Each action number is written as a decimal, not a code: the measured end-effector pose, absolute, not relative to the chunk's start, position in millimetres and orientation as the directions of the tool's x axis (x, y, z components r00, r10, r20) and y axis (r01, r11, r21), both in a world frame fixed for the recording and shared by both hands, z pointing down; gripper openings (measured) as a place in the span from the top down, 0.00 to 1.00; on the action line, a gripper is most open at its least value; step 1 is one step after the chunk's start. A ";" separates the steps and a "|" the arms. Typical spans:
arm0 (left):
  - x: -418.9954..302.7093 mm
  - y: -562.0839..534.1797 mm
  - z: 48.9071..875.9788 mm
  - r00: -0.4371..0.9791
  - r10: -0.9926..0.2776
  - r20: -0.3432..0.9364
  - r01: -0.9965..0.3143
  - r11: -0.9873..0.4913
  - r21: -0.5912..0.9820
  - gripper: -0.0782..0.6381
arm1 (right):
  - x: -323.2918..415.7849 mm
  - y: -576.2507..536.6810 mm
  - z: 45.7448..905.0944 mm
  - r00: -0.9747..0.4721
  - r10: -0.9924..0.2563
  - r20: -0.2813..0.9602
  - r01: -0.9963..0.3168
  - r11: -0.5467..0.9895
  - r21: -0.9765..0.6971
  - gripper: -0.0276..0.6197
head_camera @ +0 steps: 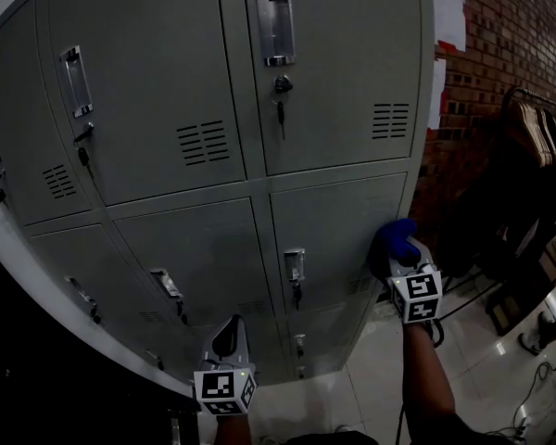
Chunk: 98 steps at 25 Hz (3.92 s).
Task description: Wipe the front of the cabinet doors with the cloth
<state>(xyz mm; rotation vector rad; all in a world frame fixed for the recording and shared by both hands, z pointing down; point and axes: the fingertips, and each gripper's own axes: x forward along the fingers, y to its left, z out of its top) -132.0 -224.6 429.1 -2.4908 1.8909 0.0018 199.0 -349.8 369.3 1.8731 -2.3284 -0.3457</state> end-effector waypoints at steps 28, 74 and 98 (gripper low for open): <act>-147.0 -227.8 432.7 0.237 -0.972 -0.009 -0.972 -0.237 -0.001 0.87 | -13.6 -317.5 410.4 -0.575 -0.818 0.014 -0.800 0.566 0.201 0.87; -118.7 -229.3 435.0 0.278 -0.961 -0.003 -0.961 -0.278 -0.003 0.87 | 206.6 -349.4 452.5 -0.142 -0.984 0.108 -0.969 0.160 0.186 0.87; -130.6 -220.4 438.1 0.256 -0.967 0.001 -0.967 -0.256 0.000 0.87 | 189.0 -349.1 511.0 -0.141 -0.961 0.237 -0.960 0.191 0.206 0.87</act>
